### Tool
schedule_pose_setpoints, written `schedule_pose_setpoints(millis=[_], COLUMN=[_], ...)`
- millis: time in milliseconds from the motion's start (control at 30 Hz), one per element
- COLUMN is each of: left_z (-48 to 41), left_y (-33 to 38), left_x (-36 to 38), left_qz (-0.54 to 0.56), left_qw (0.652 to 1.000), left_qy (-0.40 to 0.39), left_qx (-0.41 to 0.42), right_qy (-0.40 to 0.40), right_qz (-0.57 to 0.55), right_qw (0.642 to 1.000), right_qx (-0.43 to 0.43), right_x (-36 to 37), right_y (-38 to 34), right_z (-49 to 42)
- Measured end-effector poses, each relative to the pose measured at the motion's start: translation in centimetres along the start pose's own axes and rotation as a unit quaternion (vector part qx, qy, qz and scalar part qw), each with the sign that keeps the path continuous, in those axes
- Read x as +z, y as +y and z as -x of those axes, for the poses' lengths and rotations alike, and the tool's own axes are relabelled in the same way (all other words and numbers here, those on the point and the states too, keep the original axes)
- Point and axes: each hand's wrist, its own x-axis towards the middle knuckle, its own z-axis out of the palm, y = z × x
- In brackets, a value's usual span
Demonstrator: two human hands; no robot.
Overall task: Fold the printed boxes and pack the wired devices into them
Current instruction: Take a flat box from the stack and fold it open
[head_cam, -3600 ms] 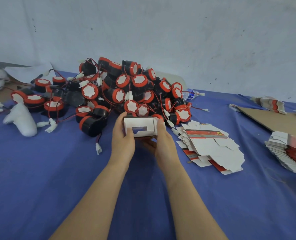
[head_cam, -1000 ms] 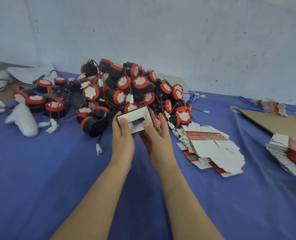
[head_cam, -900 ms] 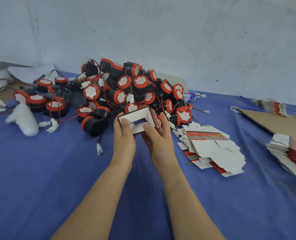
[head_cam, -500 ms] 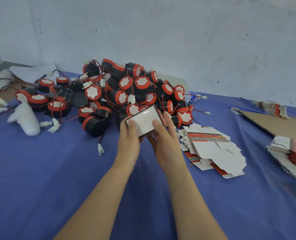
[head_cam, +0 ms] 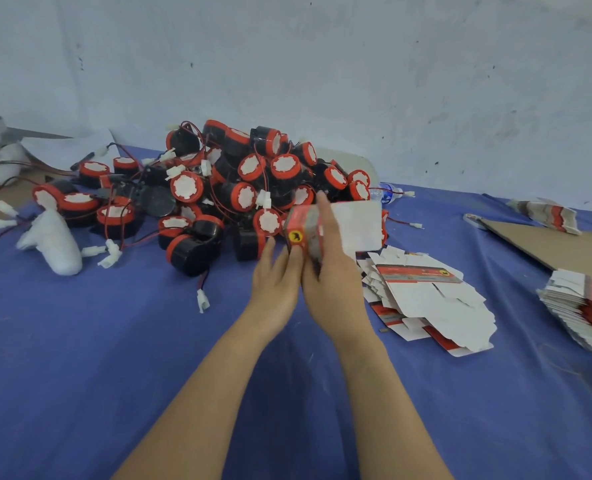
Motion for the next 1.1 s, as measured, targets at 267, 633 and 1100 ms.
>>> schedule_pose_setpoints(millis=[267, 633, 1100], left_z=[-0.2, 0.2, 0.6], left_y=[-0.6, -1.1, -0.7], left_x=[-2.6, -2.2, -1.6], left_qz=[-0.016, -0.068, -0.06], left_qw=[0.989, 0.989, 0.996], left_qy=[0.128, 0.129, 0.057], left_qx=[-0.068, -0.027, 0.025], right_qy=[-0.226, 0.025, -0.043], right_qz=[0.12, -0.121, -0.113], right_qw=[0.966, 0.983, 0.944], right_qx=[0.017, 0.137, 0.306], right_x=[2.3, 1.9, 0.6], right_y=[-0.4, 0.7, 2.3], right_z=[1.1, 0.4, 0.5])
